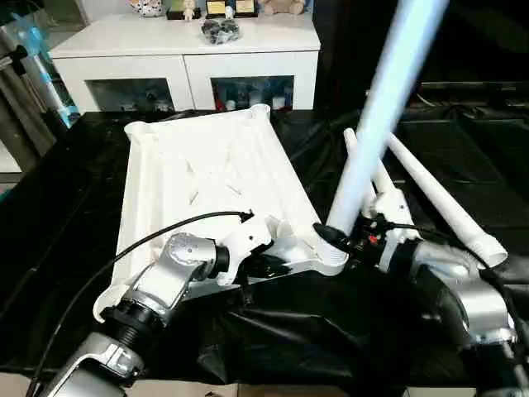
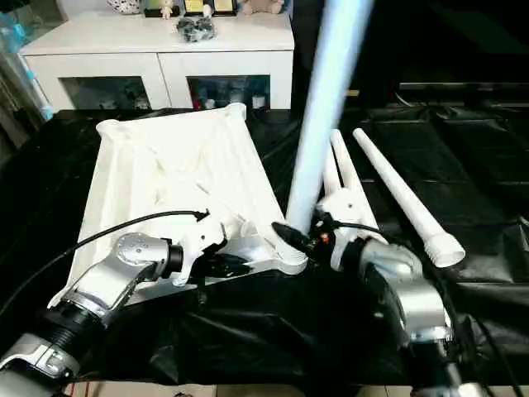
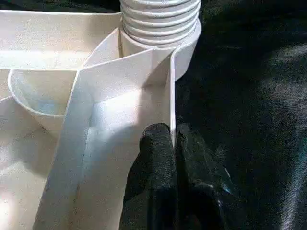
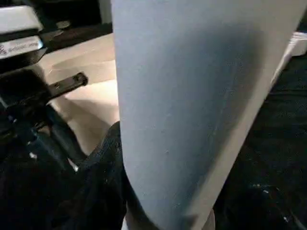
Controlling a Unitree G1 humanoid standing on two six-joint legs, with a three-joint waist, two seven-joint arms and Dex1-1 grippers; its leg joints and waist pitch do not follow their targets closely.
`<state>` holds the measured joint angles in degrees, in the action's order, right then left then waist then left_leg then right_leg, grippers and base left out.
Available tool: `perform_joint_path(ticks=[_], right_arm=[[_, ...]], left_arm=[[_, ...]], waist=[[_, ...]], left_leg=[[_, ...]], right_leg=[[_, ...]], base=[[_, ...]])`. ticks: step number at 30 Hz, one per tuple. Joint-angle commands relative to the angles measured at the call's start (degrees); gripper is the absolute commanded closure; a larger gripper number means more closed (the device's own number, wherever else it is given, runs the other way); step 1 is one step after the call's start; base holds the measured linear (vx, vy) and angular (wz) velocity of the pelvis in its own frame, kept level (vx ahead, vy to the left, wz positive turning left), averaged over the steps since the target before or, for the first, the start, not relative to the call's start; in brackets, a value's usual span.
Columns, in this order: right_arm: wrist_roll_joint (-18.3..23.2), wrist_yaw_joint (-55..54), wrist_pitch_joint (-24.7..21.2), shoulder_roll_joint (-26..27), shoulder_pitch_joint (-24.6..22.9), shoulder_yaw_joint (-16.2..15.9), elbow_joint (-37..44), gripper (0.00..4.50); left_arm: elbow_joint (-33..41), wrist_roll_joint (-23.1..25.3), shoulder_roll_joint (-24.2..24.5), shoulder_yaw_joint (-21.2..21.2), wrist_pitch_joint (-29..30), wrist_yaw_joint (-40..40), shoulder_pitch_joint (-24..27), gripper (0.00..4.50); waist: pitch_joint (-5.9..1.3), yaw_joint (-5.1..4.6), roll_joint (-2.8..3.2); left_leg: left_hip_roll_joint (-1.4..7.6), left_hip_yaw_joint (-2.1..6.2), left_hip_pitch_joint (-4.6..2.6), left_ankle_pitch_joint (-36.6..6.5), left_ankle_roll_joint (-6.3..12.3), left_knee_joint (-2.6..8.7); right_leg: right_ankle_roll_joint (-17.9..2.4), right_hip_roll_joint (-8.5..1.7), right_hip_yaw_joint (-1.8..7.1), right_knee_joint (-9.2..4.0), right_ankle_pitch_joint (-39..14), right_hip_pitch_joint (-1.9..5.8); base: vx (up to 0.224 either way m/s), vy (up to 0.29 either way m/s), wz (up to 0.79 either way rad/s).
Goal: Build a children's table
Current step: Insert table leg to table base
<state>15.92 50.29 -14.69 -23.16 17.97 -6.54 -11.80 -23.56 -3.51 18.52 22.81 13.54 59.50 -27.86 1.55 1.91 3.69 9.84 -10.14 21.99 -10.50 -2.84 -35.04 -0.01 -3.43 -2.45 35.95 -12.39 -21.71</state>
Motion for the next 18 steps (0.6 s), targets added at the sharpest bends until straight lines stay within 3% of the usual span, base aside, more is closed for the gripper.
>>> perform_joint_path(ticks=[1, 7, 8, 9, 13, 14, 18], right_arm=[[-1.82, 4.3, -2.43, -0.25, -0.95, -5.4, -4.6, 2.61], [-1.35, 9.15, -1.1, -1.28, -0.11, -6.47, -6.14, 2.61], [-1.76, 11.66, 0.25, -1.55, 0.31, -7.03, -7.5, 2.61], [-1.78, 11.77, 0.35, -1.55, 0.33, -7.04, -7.57, 2.61], [-2.03, 13.63, 1.8, -1.64, 0.77, -7.32, -8.81, 2.61], [-2.45, 14.98, 3.56, -1.87, 0.87, -7.55, -9.42, 2.61], [-2.5, 16.08, 5.41, -1.67, 0.43, -7.16, -9.78, 2.61]], left_arm=[[-0.05, 0.88, 0.39, 1.36, -0.84, 1.88, -1.38, 4.5], [0.71, 0.51, 1.39, 1.93, -2.3, 5.16, -1.54, 4.5], [1.4, -0.06, 1.83, 1.84, -3.08, 6.9, -1.55, 4.5], [1.43, -0.09, 1.85, 1.84, -3.2, 7.02, -1.56, 4.5], [2.09, -0.86, 2.37, 1.77, -4.35, 9.14, -1.67, 4.5], [2.76, -1.33, 3.02, 1.71, -4.36, 10.75, -1.93, 4.5], [2.57, -1.47, 3.65, 1.53, -4.93, 12.17, -2.52, 4.5]], waist=[[-2.38, -0.06, -0.8], [-2.41, 0.0, -0.63], [-2.47, 0.17, -0.29], [-2.43, 0.13, -0.52], [-2.4, 0.23, -0.46], [-2.32, 0.37, -0.17], [-2.27, 0.53, -0.24]], left_leg=[[3.06, 1.55, -0.73, -15.54, 2.83, 4.7], [3.26, 1.55, -0.92, -16.76, 2.7, 4.94], [3.29, 1.58, -1.04, -16.9, 2.65, 4.91], [3.27, 1.52, -0.98, -16.99, 2.69, 4.97], [3.38, 1.55, -1.08, -17.81, 2.43, 5.12], [3.37, 1.58, -1.1, -18.07, 2.3, 5.2], [3.46, 1.6, -1.17, -19.07, 1.99, 5.41]], right_leg=[[-11.63, -4.69, 2.51, -5.69, -15.65, 1.6], [-12.43, -4.66, 2.47, -5.74, -14.38, 1.65], [-12.81, -4.77, 2.46, -5.66, -13.91, 1.57], [-13.03, -4.66, 2.44, -5.69, -13.48, 1.62], [-13.26, -4.68, 2.39, -5.68, -13.89, 1.59], [-13.31, -4.74, 2.42, -5.75, -14.27, 1.56], [-13.02, -4.72, 2.46, -5.88, -15.62, 1.48]], base=[[0.0, 0.0, 0.0], [0.0, 0.0, 0.0], [0.0, 0.0, 0.0], [0.0, 0.0, 0.0], [0.0, 0.0, 0.0], [0.0, 0.0, 0.0], [0.0, 0.0, 0.0]])
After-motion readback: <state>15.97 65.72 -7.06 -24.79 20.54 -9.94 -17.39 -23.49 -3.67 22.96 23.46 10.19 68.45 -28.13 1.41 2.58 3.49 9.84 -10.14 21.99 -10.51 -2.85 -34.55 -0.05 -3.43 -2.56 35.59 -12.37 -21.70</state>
